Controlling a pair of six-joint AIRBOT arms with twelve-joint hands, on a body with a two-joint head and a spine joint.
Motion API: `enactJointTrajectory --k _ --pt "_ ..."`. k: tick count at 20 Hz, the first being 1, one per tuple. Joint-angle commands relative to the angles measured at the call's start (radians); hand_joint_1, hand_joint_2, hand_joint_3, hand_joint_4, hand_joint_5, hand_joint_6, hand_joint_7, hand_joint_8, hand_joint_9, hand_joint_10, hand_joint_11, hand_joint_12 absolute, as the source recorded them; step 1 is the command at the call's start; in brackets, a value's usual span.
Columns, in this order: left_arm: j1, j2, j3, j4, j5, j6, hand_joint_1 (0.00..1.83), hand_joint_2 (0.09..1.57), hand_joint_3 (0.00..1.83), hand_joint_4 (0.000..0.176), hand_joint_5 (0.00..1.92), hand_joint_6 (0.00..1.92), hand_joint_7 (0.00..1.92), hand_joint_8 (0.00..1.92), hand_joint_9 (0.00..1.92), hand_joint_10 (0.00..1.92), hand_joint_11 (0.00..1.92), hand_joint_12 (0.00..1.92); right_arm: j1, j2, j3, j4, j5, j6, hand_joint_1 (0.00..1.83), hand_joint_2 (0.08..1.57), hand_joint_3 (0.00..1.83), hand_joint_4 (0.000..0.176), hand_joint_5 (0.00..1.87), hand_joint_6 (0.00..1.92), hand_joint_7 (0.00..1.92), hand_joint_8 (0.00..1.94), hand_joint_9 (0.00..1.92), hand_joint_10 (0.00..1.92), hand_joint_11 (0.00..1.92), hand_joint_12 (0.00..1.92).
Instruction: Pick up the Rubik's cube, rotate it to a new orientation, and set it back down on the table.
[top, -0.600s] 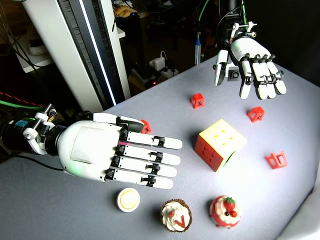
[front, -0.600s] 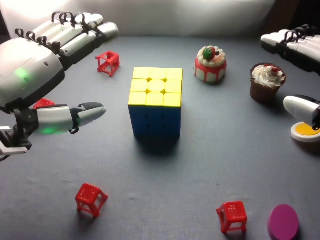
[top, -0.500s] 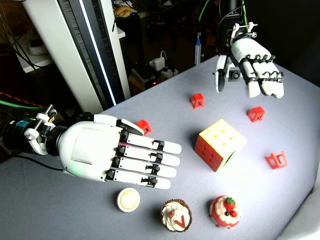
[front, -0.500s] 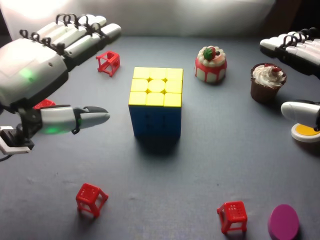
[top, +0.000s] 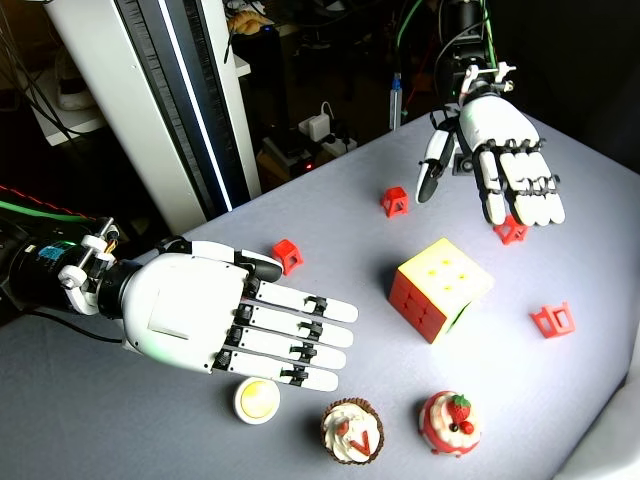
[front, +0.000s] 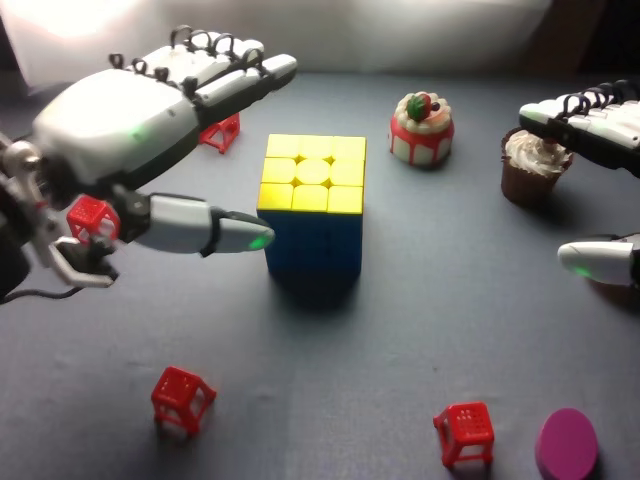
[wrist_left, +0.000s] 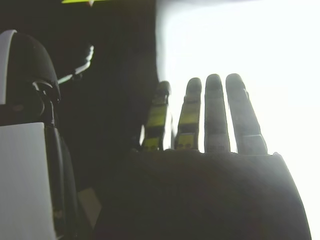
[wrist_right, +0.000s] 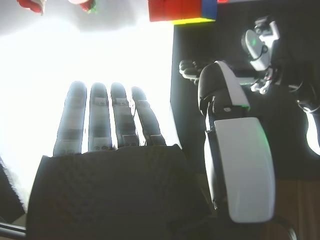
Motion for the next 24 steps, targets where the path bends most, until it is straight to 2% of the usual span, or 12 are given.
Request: enactJointTrajectory --k 1,2,3,4,5,6,8,9,12,19,23,24 --pt "-0.022 -0.006 0.01 -0.006 -0.052 -0.01 0.56 0.9 0.0 0.079 0.0 0.0 0.0 0.0 0.0 0.0 0.0 0.0 0.015 0.005 0.001 0.021 0.108 0.006 0.54 1.17 0.0 0.0 0.0 0.0 0.0 0.0 0.0 0.0 0.0 0.0" --pt "-0.05 -0.02 0.024 -0.004 -0.004 -0.01 0.55 0.88 0.0 0.069 0.0 0.0 0.0 0.0 0.0 0.0 0.0 0.0 0.014 0.005 0.001 0.024 0.103 0.006 0.54 1.18 0.0 0.0 0.0 0.0 0.0 0.0 0.0 0.0 0.0 0.0" --pt "-0.067 -0.033 0.038 -0.004 0.034 -0.01 0.66 0.88 0.0 0.054 0.0 0.0 0.0 0.0 0.0 0.0 0.0 0.0 0.013 0.005 0.001 0.025 0.099 0.006 0.54 1.19 0.0 0.0 0.0 0.0 0.0 0.0 0.0 0.0 0.0 0.0" --pt "-0.085 -0.049 0.053 -0.005 0.067 -0.011 0.66 0.88 0.0 0.054 0.0 0.0 0.0 0.0 0.0 0.0 0.0 0.0 0.013 0.005 0.001 0.026 0.097 0.006 0.54 1.19 0.0 0.0 0.0 0.0 0.0 0.0 0.0 0.0 0.0 0.0" --pt "-0.097 -0.057 0.062 -0.005 0.09 -0.011 0.69 0.9 0.0 0.023 0.0 0.0 0.0 0.0 0.0 0.0 0.0 0.0 0.012 0.005 0.001 0.027 0.093 0.006 0.55 1.19 0.0 0.0 0.0 0.0 0.0 0.0 0.0 0.0 0.0 0.0" --pt "-0.111 -0.068 0.072 -0.005 0.115 -0.01 0.68 0.9 0.0 0.0 0.0 0.0 0.0 0.0 0.0 0.0 0.0 0.0 0.01 0.004 0.001 0.029 0.087 0.006 0.55 1.19 0.0 0.0 0.0 0.0 0.0 0.0 0.0 0.0 0.0 0.0" --pt "-0.131 -0.087 0.09 -0.011 0.161 -0.001 0.66 0.87 0.0 0.0 0.0 0.0 0.0 0.0 0.0 0.0 0.0 0.0 0.007 0.002 0.001 0.03 0.075 0.006 0.52 1.2 0.0 0.0 0.0 0.0 0.0 0.0 0.0 0.0 0.0 0.0" --pt "-0.138 -0.095 0.099 -0.02 0.182 0.006 0.67 0.85 0.0 0.014 0.0 0.0 0.0 0.0 0.0 0.0 0.0 0.0 0.006 0.001 0.002 0.031 0.071 0.006 0.52 1.21 0.0 0.0 0.0 0.0 0.0 0.0 0.0 0.0 0.0 0.0" --pt "-0.152 -0.127 0.134 -0.043 0.236 0.008 0.69 0.85 0.0 0.001 0.0 0.0 0.0 0.0 0.0 0.0 0.0 0.0 0.001 -0.005 0.004 0.035 0.064 0.006 0.55 1.2 0.0 0.0 0.0 0.0 0.0 0.0 0.0 0.0 0.0 0.0" --pt "-0.173 -0.191 0.192 -0.067 0.333 0.014 0.73 0.85 0.0 0.0 0.0 0.0 0.0 0.0 0.0 0.0 0.0 0.0 -0.009 -0.017 0.009 0.046 0.056 0.006 0.57 1.22 0.0 0.0 0.0 0.0 0.0 0.0 0.0 0.0 0.0 0.0" --pt "-0.176 -0.205 0.204 -0.063 0.359 0.014 0.72 0.84 0.0 0.0 0.0 0.0 0.0 0.0 0.0 0.0 0.03 0.02 -0.009 -0.02 0.012 0.047 0.053 0.006 0.59 1.22 0.0 0.0 0.0 0.0 0.0 0.0 0.0 0.0 0.0 0.0" --pt "-0.177 -0.209 0.208 -0.061 0.368 0.014 0.75 0.81 0.0 0.0 0.0 0.0 0.0 0.0 0.03 0.01 0.01 0.67 -0.01 -0.02 0.012 0.048 0.052 0.006 0.56 1.22 0.0 0.0 0.0 0.0 0.0 0.0 0.0 0.0 0.0 0.0"
